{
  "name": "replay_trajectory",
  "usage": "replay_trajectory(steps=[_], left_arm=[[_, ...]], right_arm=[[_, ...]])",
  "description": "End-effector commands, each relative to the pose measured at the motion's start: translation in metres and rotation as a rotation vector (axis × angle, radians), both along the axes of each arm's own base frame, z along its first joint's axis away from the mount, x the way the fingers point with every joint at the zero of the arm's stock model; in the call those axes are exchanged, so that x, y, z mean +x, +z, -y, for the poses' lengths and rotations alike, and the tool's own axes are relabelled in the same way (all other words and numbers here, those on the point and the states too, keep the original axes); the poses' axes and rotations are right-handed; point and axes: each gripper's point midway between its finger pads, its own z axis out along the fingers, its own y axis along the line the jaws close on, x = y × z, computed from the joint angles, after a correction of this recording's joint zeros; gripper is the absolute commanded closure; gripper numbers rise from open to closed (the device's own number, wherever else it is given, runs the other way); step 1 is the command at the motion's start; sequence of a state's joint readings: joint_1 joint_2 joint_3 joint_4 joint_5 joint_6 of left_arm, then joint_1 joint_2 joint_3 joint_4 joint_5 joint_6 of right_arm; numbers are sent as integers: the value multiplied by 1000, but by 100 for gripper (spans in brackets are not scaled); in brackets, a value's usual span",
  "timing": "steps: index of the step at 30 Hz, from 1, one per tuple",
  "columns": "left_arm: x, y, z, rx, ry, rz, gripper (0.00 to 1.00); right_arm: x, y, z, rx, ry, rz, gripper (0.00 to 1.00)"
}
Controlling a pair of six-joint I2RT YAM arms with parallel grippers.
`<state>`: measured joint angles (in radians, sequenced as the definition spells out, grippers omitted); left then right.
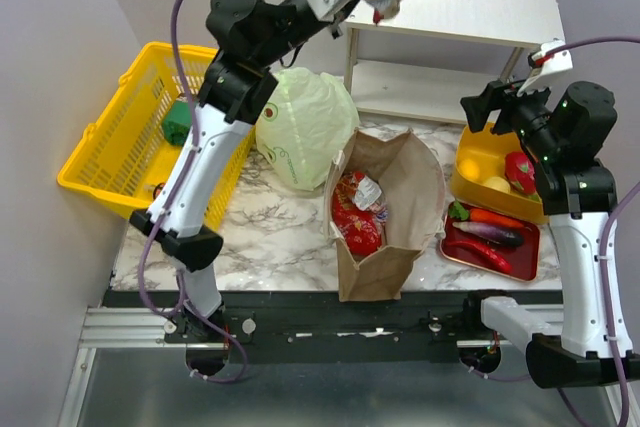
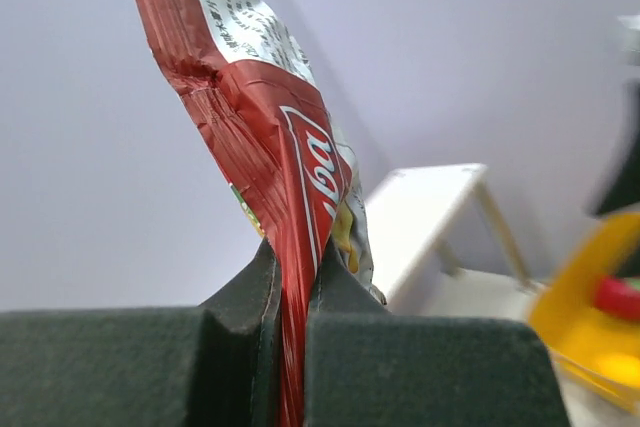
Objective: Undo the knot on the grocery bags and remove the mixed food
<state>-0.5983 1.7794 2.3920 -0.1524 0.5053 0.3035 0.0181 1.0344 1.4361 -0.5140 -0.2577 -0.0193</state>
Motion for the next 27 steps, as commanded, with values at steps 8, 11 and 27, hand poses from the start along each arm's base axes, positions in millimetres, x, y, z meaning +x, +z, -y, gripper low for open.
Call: replay_trajectory(steps=[8, 11, 27], left_arm=[[150, -43, 36, 29, 508, 403, 100], [164, -59, 47, 49, 549, 489, 100], [185, -135, 107, 206, 523, 654, 45]], right_arm=[[-9, -30, -4, 6, 29, -30, 16], [-12, -35, -4, 10, 31, -38, 16], [7, -64, 11, 111, -17, -124, 16]])
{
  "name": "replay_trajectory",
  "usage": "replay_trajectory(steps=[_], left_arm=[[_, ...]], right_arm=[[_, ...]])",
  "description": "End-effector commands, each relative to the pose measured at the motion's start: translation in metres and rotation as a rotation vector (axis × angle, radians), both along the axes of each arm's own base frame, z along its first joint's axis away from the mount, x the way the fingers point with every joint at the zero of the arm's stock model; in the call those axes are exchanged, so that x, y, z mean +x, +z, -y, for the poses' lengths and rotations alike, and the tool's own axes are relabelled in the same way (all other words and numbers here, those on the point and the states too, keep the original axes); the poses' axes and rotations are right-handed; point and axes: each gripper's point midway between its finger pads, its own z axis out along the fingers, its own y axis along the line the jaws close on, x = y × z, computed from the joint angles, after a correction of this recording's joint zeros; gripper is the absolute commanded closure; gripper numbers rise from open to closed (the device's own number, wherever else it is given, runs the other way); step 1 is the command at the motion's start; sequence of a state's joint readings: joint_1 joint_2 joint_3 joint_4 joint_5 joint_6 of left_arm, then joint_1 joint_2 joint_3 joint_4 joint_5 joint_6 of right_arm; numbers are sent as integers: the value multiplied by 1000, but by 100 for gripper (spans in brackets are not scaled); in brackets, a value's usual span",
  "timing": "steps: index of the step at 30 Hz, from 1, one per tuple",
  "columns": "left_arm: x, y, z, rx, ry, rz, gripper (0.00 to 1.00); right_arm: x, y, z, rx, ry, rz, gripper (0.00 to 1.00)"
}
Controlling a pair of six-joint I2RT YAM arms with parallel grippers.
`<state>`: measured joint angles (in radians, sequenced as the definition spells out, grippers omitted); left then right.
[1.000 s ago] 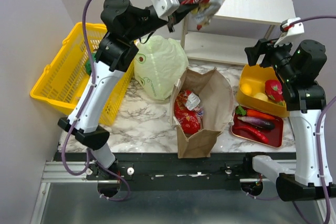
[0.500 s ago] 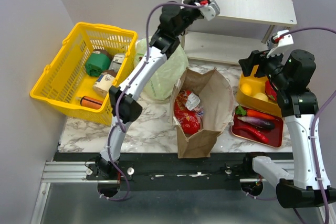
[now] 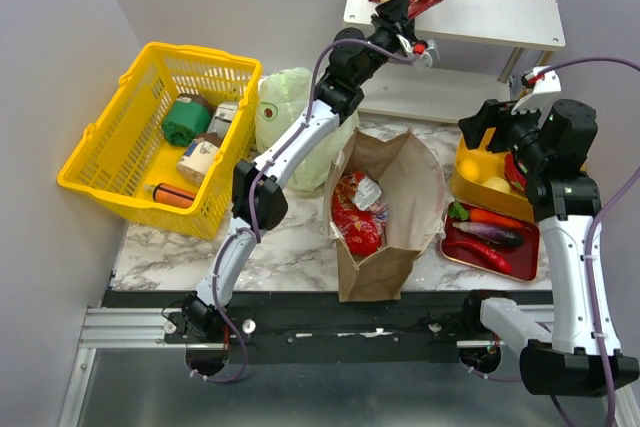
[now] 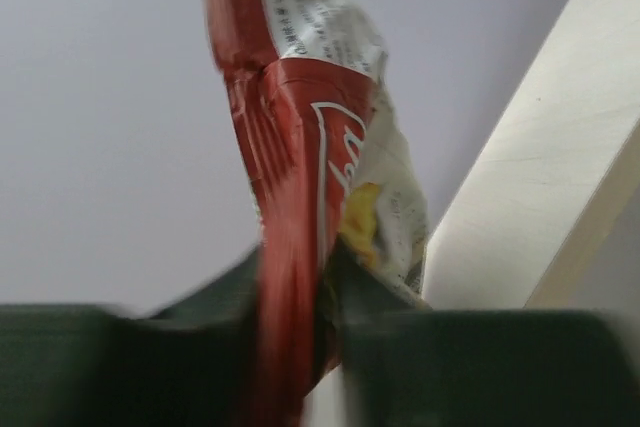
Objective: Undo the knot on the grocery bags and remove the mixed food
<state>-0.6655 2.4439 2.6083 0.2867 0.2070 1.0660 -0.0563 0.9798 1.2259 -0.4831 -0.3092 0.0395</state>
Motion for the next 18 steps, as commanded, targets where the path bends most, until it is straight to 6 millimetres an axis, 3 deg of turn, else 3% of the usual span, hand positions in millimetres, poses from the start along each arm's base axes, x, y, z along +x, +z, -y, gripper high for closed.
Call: replay_trajectory(steps=[1, 3, 7, 8, 10, 11, 12, 14, 17, 18], left_arm=[[-13, 17, 7, -17, -15, 149, 40], [-12, 9, 13, 7, -19, 138, 32], [-10, 2, 17, 34, -20, 121, 33], [-9, 0, 16, 37, -17, 115, 34], [-7, -2, 15, 40, -9, 112, 34], [-6, -1, 13, 37, -3, 112, 34], [-7, -2, 15, 39, -4, 107, 34], [-10, 1, 13, 36, -6, 94, 34], [-14, -2, 14, 38, 2, 70, 35], [-13, -1, 12, 34, 14, 59, 35]], right_arm=[[11, 4, -4, 47, 23, 11, 16], [17, 7, -6, 61, 35, 19, 16], [35, 36, -34, 172, 180, 49, 15], [48, 37, -38, 212, 201, 37, 14], [57, 45, -55, 327, 282, 0, 12], [61, 68, -60, 346, 318, 46, 9], [77, 61, -63, 419, 323, -16, 5], [88, 88, -67, 451, 352, 12, 0], [118, 89, -60, 497, 294, -9, 0], [122, 103, -59, 514, 293, 12, 0]])
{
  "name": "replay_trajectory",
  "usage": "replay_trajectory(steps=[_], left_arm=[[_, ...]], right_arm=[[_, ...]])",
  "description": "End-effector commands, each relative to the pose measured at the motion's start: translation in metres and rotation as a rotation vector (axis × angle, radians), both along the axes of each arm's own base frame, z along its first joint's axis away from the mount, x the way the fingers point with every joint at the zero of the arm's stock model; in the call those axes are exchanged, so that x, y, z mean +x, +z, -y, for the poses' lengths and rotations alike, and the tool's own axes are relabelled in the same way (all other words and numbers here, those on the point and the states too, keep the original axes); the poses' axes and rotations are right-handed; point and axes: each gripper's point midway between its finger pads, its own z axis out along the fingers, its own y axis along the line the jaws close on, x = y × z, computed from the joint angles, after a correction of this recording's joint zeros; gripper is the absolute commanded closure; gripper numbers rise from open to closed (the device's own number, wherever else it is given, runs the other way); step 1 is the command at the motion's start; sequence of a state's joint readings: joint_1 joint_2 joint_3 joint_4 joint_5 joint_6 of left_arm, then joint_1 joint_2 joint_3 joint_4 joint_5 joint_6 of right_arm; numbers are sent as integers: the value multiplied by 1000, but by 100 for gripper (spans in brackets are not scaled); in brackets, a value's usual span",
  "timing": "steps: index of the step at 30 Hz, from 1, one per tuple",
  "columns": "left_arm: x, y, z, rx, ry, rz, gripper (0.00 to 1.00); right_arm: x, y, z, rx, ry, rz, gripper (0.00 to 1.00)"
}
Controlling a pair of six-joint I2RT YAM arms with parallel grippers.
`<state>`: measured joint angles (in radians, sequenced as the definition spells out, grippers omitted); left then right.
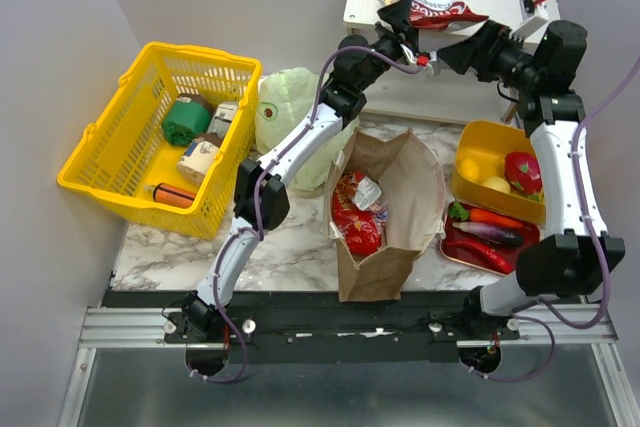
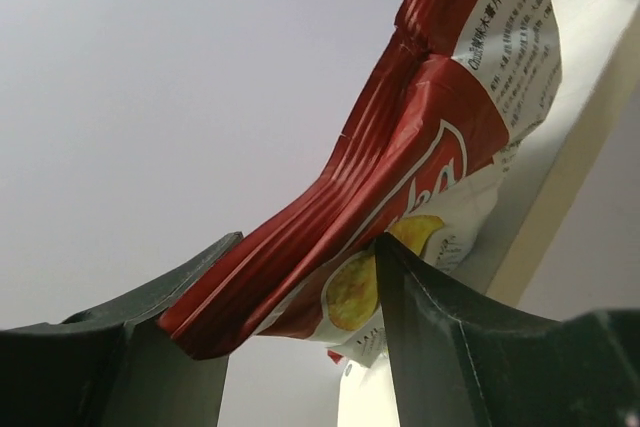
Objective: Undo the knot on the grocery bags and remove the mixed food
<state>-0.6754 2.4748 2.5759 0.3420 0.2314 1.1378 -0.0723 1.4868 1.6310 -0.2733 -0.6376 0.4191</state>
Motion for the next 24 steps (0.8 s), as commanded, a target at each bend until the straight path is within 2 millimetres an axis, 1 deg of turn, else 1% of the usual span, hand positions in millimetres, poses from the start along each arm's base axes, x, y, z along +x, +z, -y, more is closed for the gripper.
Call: replay_trajectory(steps=[1, 2, 4, 5, 6, 7, 8, 9, 10, 11, 12, 13, 14, 15, 16, 17, 18, 19, 20, 21, 22, 23, 24], left_arm=[[-14, 14, -1, -10, 16, -6, 35], [-17, 16, -2, -5, 17, -10, 35], [-17, 11, 0, 16, 18, -12, 35], [-19, 12, 1, 20, 19, -9, 35], [-19, 12, 1, 24, 22, -6, 35], [-21, 12, 3, 25, 20, -4, 35], [-22, 12, 5, 28, 20, -2, 35], [-23, 13, 5, 28, 20, -3, 35], [-25, 13, 6, 33, 22, -1, 34], [-26, 15, 7, 36, 21, 3, 34], [-26, 15, 6, 37, 24, 5, 34], [-27, 15, 6, 44, 24, 9, 34], [-27, 15, 7, 50, 25, 14, 34], [-29, 16, 8, 54, 24, 19, 34], [-29, 16, 8, 54, 26, 20, 34], [-33, 20, 9, 47, 30, 22, 33], [-34, 20, 8, 45, 37, 19, 33], [-33, 6, 10, 59, 44, -10, 33], [-43, 27, 0, 7, 48, 3, 33], [-43, 28, -8, -25, 77, -25, 32], [-39, 2, -11, -12, 89, -92, 32], [-55, 30, -29, -69, 93, -97, 31], [-59, 29, -39, -127, 81, -171, 29]], right_arm=[[17, 42, -11, 138, 51, 23, 1], [20, 46, -12, 149, 64, 33, 0], [26, 54, -16, 184, 82, 29, 0], [40, 44, -15, 194, 75, 3, 0], [47, 41, -15, 206, 68, -9, 0], [51, 59, -12, 202, 57, 35, 0], [71, 44, -9, 196, 42, 12, 2], [79, 48, -6, 167, 28, 44, 3], [88, 59, 1, 159, -14, 78, 4], [95, 61, 3, 153, -27, 88, 6], [111, 48, 7, 130, -39, 83, 8], [116, 50, 11, 118, -59, 98, 9], [117, 61, 12, 107, -60, 132, 10], [124, 58, 14, 97, -63, 142, 10], [124, 65, 15, 93, -60, 167, 9], [124, 81, 17, 85, -64, 223, 8], [126, 88, 19, 64, -69, 260, 7], [134, 85, 25, 47, -88, 274, 7], [136, 91, 29, 29, -102, 300, 7], [135, 100, 32, -3, -113, 341, 7], [131, 106, 36, -14, -118, 359, 7], [126, 111, 35, -28, -104, 376, 7], [119, 117, 33, -49, -79, 399, 7]])
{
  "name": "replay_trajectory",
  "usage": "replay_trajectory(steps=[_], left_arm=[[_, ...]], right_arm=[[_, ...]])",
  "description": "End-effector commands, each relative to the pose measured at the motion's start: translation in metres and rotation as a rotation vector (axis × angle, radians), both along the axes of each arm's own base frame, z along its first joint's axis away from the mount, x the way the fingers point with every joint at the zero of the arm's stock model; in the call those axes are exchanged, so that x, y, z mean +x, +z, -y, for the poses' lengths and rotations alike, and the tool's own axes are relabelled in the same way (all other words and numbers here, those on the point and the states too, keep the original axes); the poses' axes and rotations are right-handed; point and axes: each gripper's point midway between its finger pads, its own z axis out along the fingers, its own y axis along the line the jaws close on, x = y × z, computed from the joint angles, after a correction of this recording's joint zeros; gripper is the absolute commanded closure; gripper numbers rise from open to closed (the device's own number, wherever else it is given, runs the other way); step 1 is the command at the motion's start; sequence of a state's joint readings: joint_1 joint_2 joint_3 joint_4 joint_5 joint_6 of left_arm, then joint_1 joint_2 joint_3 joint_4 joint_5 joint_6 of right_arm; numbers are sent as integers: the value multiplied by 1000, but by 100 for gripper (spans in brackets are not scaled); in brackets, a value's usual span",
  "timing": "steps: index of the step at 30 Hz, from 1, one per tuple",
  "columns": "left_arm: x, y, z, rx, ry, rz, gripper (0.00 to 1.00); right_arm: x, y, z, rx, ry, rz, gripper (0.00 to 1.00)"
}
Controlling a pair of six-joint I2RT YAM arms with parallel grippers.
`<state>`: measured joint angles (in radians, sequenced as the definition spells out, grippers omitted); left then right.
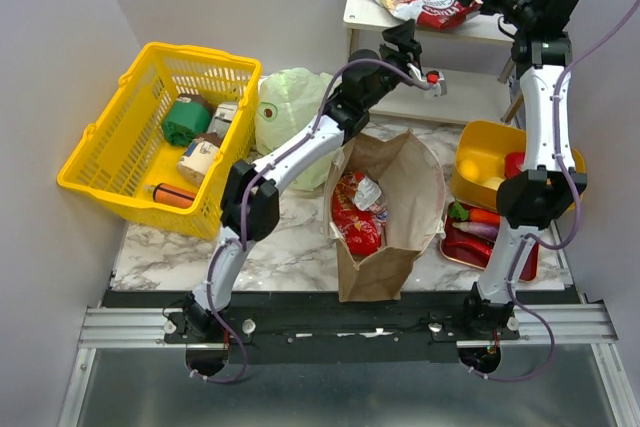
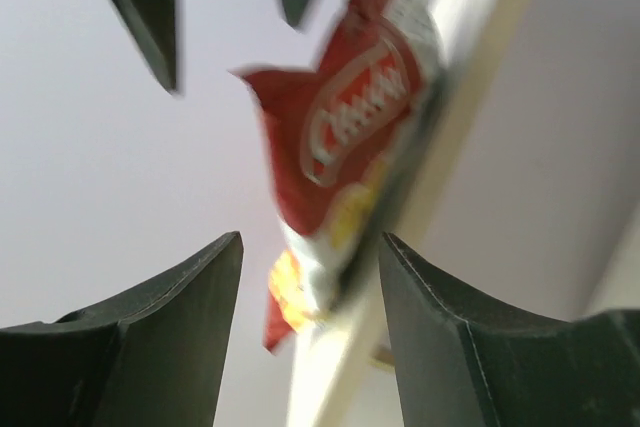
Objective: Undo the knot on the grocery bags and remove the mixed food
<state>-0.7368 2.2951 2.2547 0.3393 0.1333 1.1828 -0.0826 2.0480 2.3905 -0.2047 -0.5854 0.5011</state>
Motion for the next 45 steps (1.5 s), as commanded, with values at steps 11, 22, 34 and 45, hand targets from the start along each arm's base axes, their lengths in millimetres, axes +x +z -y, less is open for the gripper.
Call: replay_trajectory(steps=[11, 22, 34, 45], left_arm=[[-177, -5, -146, -166, -86, -538, 14], [-239, -69, -184, -93, -98, -792, 15], [-243, -82, -211, -110, -58, -884, 16], [-240, -88, -211, -140, -80, -944, 16]], right_arm=[[-106, 37, -25, -373, 171, 232, 42], [-130, -18, -120, -262, 352, 58, 88], [-23, -52, -55, -241, 31, -44, 89], [5, -45, -9, -328, -131, 14, 77]])
